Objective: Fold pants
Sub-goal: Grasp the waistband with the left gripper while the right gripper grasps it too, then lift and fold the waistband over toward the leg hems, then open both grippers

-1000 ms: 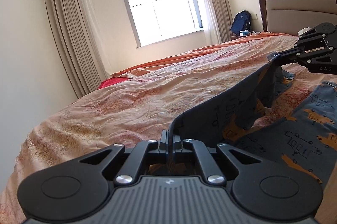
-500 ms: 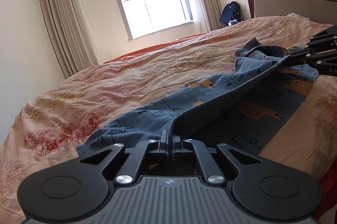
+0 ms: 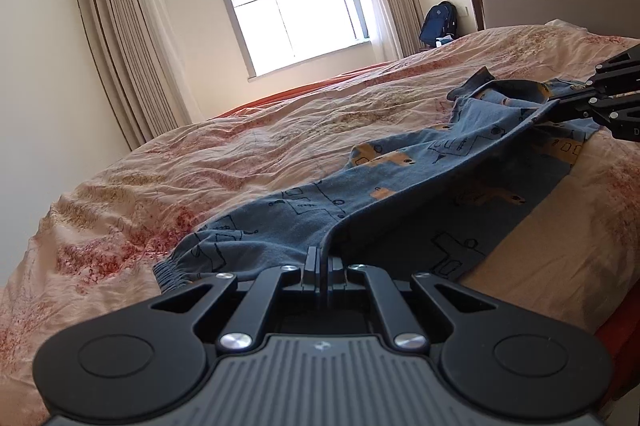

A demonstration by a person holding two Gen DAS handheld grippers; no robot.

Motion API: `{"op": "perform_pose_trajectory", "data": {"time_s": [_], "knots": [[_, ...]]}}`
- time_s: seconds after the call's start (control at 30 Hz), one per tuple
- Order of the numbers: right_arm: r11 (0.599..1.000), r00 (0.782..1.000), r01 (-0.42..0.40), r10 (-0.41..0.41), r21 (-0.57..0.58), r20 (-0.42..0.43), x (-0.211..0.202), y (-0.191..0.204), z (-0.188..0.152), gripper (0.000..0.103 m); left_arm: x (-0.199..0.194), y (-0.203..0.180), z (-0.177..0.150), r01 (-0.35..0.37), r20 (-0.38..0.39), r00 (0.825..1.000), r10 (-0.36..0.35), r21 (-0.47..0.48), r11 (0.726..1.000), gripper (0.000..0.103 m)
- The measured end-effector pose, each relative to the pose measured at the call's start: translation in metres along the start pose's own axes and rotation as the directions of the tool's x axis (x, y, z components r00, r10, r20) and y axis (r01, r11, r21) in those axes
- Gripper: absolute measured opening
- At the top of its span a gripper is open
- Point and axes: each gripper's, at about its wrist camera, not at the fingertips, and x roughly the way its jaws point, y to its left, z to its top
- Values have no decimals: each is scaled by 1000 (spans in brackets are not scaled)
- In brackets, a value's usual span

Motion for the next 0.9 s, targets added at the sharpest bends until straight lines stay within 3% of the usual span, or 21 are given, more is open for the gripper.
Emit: {"op": "perform_pose_trajectory", "data": {"time_s": [0.3, 0.47, 0.63, 0.67, 0.73, 0.77, 0.8, 0.9], "knots": [[999, 994, -36, 36, 1, -106, 13, 8, -21, 0, 12, -3, -18, 29, -54, 998, -30, -16, 999, 2], [999, 992, -40, 43, 31, -119, 15, 8, -28, 0, 11, -4, -19, 32, -59, 998, -33, -12, 999, 2], [996, 991, -51, 59, 69, -122, 16, 5, -31, 5, 9, -3, -19, 41, -68, 997, -45, -59, 997, 11], [996, 991, -50, 59, 80, -121, 15, 4, -32, 7, 8, -2, -18, 49, -69, 996, -54, -72, 996, 19], [995, 992, -42, 53, 94, -118, 13, 2, -32, 22, 5, -1, -18, 71, -61, 995, -78, -104, 992, 48], [994, 992, -36, 48, 104, -113, 11, 1, -33, 27, 3, 0, -17, 77, -54, 995, -84, -124, 989, 72], [993, 993, -30, 43, 114, -108, 10, 0, -34, 38, 1, -1, -16, 74, -45, 996, -81, -143, 987, 83], [989, 995, 0, 15, 147, -96, 2, -6, -36, 68, -3, -4, -9, 65, -11, 998, -69, -191, 979, 97]]}}
